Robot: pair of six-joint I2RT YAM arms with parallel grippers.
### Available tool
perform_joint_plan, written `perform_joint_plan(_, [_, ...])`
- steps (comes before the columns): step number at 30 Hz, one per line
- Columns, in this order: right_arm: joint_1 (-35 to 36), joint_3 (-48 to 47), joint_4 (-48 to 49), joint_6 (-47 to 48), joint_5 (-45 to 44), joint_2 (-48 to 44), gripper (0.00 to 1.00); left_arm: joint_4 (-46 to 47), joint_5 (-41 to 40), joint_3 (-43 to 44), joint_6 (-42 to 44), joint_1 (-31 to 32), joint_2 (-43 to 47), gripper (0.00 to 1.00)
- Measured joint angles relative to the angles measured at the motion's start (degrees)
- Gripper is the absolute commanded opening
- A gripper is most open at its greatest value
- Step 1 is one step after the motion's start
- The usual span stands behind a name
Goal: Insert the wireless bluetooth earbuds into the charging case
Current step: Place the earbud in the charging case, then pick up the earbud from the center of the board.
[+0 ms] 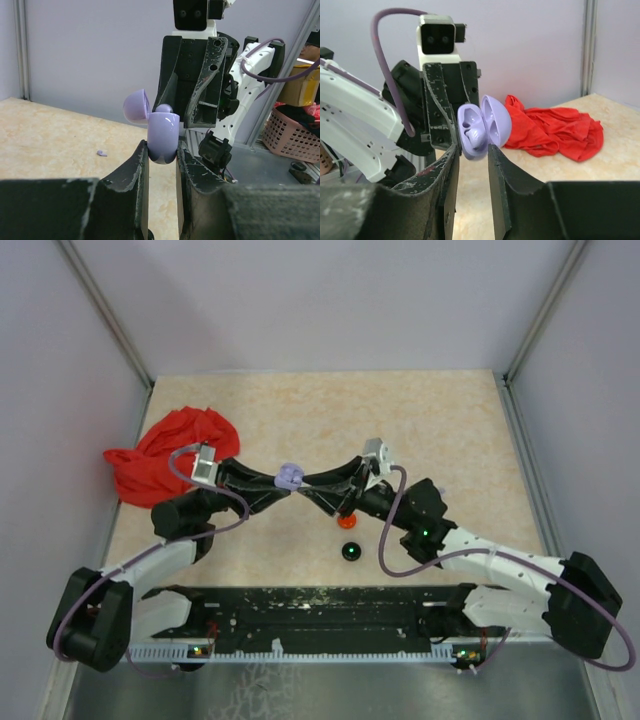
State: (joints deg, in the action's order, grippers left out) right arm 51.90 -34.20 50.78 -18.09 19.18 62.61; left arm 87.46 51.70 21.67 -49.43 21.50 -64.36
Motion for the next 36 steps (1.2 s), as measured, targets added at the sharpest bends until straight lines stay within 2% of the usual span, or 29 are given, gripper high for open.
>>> perform_joint_plan(13, [0.07,-0.15,-13.75,2.32,-2.97,-3.45,0.52,0.07,0.26,-0.46,4.02,0.00,-0.22,0.00])
perform_joint_plan(22, [-1.97,-8.57,-34.05,5.42,-12.46,-7.17,0.56,-1.44,2.80,-0.63,13.55,0.00,1.14,0.00])
perform_joint_plan(28, [-8.39,-13.33,-48.59,4.59,-17.27,-7.06,0.58,-9.86,3.23,-0.37,22.47,0.00,5.27,0.00])
perform_joint_plan(36, [-20.35,-15.08,-65.26,3.39,-21.97,-3.08,0.57,-31.63,1.75,3.19,36.59,0.00,11.04,0.00])
